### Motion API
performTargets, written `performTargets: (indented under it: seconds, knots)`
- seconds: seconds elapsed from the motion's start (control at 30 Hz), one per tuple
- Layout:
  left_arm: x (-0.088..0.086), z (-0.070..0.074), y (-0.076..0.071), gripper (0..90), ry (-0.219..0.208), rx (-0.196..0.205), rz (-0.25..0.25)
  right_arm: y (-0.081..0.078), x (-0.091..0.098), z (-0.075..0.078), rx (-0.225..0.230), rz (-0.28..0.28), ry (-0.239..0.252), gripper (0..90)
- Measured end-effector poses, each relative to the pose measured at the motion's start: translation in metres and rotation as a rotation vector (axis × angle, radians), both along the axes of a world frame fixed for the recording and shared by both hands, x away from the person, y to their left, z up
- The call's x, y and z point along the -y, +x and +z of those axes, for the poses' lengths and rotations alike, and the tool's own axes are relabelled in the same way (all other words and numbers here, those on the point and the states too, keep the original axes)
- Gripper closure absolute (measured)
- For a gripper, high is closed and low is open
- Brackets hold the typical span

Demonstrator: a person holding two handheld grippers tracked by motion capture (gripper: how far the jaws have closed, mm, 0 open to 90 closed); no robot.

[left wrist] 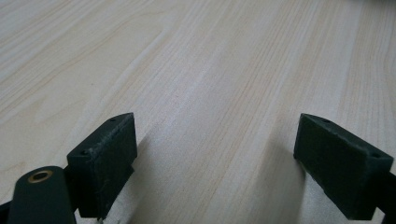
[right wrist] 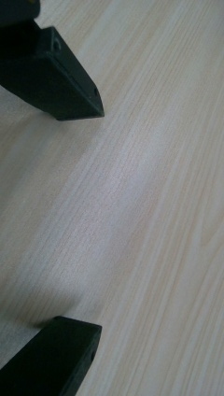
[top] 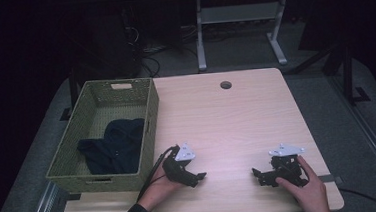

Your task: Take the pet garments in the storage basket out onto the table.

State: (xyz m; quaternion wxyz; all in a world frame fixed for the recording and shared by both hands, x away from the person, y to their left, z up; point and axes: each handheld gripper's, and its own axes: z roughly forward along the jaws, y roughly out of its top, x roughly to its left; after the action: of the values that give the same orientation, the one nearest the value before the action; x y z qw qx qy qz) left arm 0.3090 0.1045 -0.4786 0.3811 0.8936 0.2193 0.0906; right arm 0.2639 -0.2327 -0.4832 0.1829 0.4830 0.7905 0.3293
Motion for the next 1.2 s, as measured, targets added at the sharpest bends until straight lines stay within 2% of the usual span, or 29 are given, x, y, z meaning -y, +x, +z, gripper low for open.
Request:
performTargets:
  seconds: [0.33, 0.57, 0.73, 0.87, 1.2]
  knots:
    - [0.002, 0.0, 0.0, 12.7, 0.005, 0.0, 0.012, 0.0, 0.0, 0.0, -0.001, 0.0, 0.0, 0.0]
    - [0.005, 0.003, 0.001, 13.6, 0.025, -0.017, 0.013, 0.0, 0.0, 0.0, -0.001, 0.0, 0.0, 0.0]
    - [0.002, 0.006, 0.002, 13.7, -0.006, -0.036, 0.031, 0.0, 0.0, 0.0, 0.0, 0.001, 0.0, 0.0]
    - [-0.001, 0.009, 0.002, 13.8, -0.02, -0.037, 0.039, 0.0, 0.0, 0.0, -0.001, 0.002, -0.001, 0.0]
    - [-0.003, 0.017, 0.004, 13.8, 0.006, -0.021, 0.049, 0.0, 0.0, 0.0, 0.0, 0.003, -0.001, 0.0]
